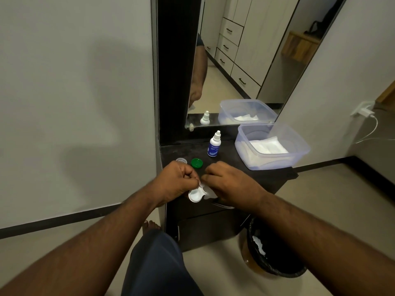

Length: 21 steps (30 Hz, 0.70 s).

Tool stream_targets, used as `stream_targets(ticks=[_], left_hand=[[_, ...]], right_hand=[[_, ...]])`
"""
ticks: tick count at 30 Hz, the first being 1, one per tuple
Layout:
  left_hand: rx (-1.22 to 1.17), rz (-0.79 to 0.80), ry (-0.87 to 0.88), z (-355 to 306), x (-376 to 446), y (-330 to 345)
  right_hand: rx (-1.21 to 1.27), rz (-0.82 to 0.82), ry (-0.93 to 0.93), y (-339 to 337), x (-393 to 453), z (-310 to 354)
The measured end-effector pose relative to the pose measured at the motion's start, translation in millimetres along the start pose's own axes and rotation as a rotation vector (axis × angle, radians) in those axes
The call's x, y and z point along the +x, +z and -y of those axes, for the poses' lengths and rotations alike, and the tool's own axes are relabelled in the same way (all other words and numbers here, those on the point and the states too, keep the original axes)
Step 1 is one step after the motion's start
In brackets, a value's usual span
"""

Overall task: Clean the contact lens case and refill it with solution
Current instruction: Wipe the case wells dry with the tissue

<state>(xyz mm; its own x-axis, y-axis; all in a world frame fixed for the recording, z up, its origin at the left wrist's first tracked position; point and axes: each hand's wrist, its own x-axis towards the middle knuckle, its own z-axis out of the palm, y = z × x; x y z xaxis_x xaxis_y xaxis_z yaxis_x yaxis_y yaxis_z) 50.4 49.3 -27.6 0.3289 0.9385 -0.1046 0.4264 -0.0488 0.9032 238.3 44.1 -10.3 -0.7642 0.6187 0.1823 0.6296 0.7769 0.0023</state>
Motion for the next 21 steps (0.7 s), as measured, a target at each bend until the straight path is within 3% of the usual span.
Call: stream_targets(ticks=[3, 6, 10, 12, 15, 21], left_hand=[[-0.027, -0.019, 0.001, 0.2, -0.6, 0.0], [-0.023, -0.036, -0.004, 1.4, -1.5, 1.1], [-0.056, -0.079, -0.019, 2.4, -1.2, 3.2], [-0.068, -0.091, -0.028, 2.3, -0.4, 3.1], [-0.084, -0.079, -0.038, 1.4, 1.1, 3.1], [-0.099, -0.096, -0.018, 2.4, -2.5, 3.1]], right_hand=[[0.063, -0.085, 0.189, 4.8, -1.8, 0.6], [0.202, -0.111, 0.265, 11.9, -6.8, 4.7], [0.85, -0.135, 0.646, 0.1, -24.1, -4.8], [0.968, -0.177, 0.67, -8.1, -32.7, -10.6], [0.865, -0.254, 0.63, -14.5, -28.2, -11.1], [0.598, -0.216, 0.569, 2.3, -2.3, 3.4]])
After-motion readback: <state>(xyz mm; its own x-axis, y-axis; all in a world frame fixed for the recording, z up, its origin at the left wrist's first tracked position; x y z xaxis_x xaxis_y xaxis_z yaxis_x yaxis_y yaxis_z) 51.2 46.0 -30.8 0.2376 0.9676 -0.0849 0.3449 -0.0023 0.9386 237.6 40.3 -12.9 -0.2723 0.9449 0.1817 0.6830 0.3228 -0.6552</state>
